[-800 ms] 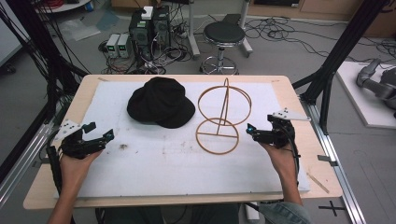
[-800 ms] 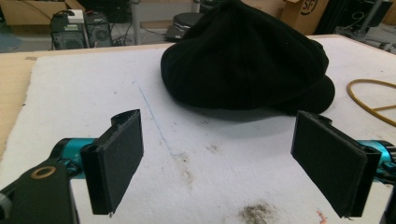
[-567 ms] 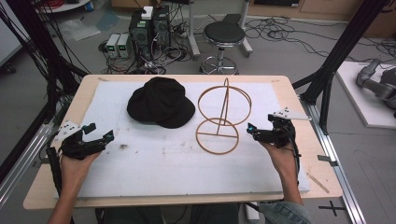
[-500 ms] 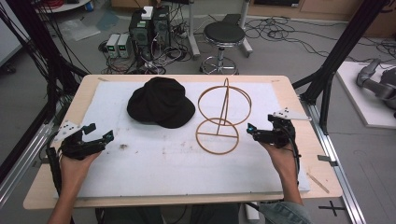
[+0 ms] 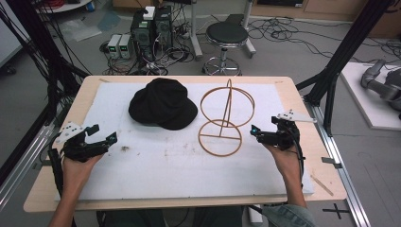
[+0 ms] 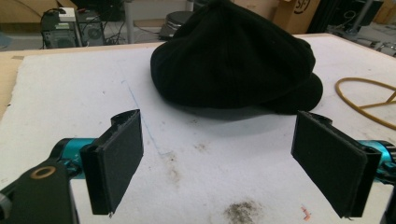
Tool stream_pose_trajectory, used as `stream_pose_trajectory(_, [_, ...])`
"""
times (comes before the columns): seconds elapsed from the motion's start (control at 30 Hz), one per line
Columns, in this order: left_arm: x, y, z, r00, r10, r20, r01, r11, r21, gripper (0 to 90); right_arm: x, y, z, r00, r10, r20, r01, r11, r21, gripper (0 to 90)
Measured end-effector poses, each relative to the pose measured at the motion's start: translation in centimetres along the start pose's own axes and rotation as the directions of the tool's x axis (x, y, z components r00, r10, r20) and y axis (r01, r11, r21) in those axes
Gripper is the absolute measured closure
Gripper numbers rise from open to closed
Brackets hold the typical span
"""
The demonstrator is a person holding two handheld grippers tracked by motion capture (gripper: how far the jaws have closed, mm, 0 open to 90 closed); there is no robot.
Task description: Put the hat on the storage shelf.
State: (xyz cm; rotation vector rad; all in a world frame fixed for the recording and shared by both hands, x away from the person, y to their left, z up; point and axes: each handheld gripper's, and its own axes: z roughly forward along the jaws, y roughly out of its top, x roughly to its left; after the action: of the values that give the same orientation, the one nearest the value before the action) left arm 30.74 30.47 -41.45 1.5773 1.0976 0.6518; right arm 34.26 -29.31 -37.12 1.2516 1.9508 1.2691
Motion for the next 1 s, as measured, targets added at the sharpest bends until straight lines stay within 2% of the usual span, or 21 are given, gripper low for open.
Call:
stream_pose_trajectory(0.3, [-0.8, 0.8, 0.5, 0.9995, 0.023, 0.02, -0.023, 0.9997, 0.01, 17.3, -0.2, -0.1, 0.0, 0.9999, 0.011, -0.001, -0.011, 1.0, 0.002, 8.8])
stream_pose_trajectory(0.4, [-0.9, 0.9, 1.1, 0.9993, 0.027, 0.027, -0.027, 0.9993, 0.027, 17.3, -0.2, -0.3, 0.2, 0.9999, 0.012, 0.0, -0.012, 1.0, 0.012, 8.7])
stream_pose_trajectory(0.57, [-1.2, 2.2, 2.5, 0.9984, 0.043, 0.036, -0.045, 0.9982, 0.039, 17.2, -0.1, -0.3, 0.8, 1.0, 0.005, -0.005, -0.005, 1.0, 0.027, 8.8])
stream_pose_trajectory(0.87, [-1.5, 4.0, 4.5, 0.9976, 0.061, 0.034, -0.062, 0.9974, 0.036, 17.2, 0.2, -0.4, 1.4, 1.0, 0.002, -0.007, -0.002, 0.999, 0.042, 8.8])
stream_pose_trajectory(0.93, [-1.5, 4.3, 5.0, 0.9979, 0.054, 0.037, -0.054, 0.9983, 0.019, 17.2, 0.2, -0.4, 1.5, 1.0, -0.001, -0.009, 0.001, 0.999, 0.044, 8.8])
stream_pose_trajectory(1.0, [-1.4, 4.6, 5.7, 0.9985, 0.042, 0.033, -0.043, 0.9988, 0.022, 17.2, 0.2, -0.4, 1.5, 1.0, -0.002, -0.008, 0.002, 0.999, 0.044, 8.8])
